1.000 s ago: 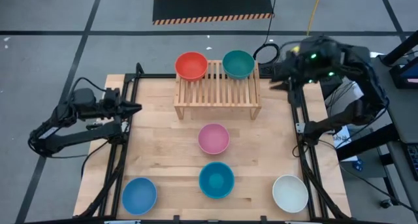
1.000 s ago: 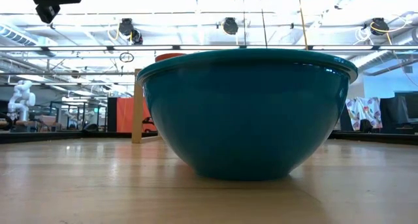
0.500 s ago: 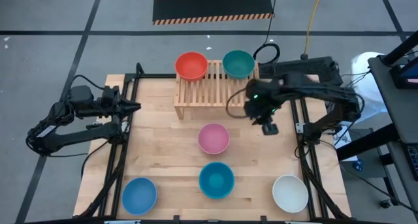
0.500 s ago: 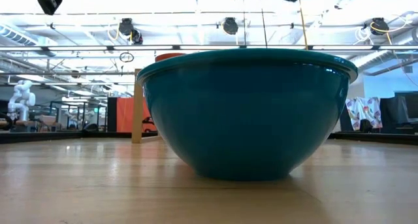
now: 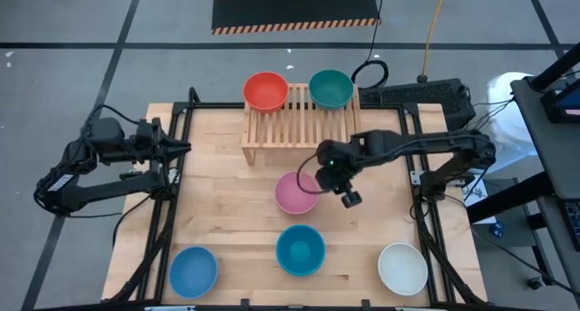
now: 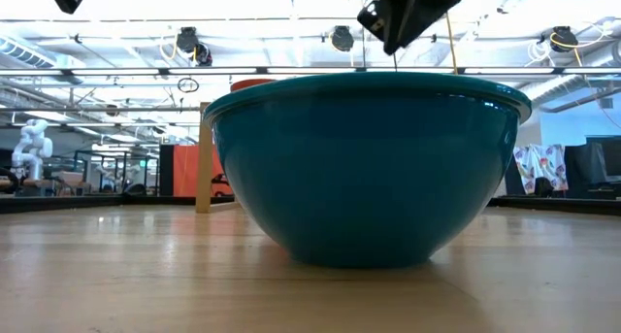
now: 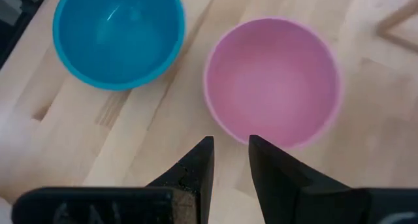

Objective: Place and stack bowls onto a shelf
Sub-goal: Stack the pink bowl on the green bowl on the shelf

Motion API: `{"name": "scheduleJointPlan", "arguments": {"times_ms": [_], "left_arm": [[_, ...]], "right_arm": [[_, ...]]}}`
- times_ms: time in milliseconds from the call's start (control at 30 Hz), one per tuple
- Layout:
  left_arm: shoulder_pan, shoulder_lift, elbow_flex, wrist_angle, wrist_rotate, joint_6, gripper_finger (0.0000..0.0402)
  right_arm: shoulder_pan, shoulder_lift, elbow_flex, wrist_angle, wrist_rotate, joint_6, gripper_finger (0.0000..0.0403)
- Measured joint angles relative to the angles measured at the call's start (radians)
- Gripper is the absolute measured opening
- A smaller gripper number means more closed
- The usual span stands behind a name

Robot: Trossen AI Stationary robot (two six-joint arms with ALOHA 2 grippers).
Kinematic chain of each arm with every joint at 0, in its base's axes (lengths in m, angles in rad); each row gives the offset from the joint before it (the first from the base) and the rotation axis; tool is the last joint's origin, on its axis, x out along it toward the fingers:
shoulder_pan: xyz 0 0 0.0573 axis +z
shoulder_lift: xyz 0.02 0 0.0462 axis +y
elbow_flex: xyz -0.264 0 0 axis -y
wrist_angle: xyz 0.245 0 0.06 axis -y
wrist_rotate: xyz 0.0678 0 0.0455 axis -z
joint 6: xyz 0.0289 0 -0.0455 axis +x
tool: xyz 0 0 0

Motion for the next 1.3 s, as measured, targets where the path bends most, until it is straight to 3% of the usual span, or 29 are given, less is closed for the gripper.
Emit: {"name": "scheduleJointPlan", "arguments": {"times_ms": [167, 400, 633, 833, 1300], "left_arm": [[0.0, 0.0, 0.0, -0.02, 0.0, 0.0, 0.0062], [0.0, 0.0, 0.0, -0.02, 0.0, 0.0, 0.0062], [0.0, 0.0, 0.0, -0.019, 0.0, -0.006, 0.0062], [0.0, 0.0, 0.0, -0.019, -0.001, -0.014, 0.0062], [0.0, 0.0, 0.0, -0.019, -0.002, -0.064, 0.0062]], "right_arm": [[0.035, -0.001, -0.089, 0.093, 0.006, -0.059, 0.0089], [0.068, -0.001, -0.238, 0.286, 0.129, -0.136, 0.0089], [0.074, -0.001, -0.349, 0.431, 0.132, -0.194, 0.0089], [0.073, 0.006, -0.401, 0.551, 0.126, -0.259, 0.0089], [0.073, 0.152, -0.415, 0.67, 0.1, -0.373, 0.0089]]}}
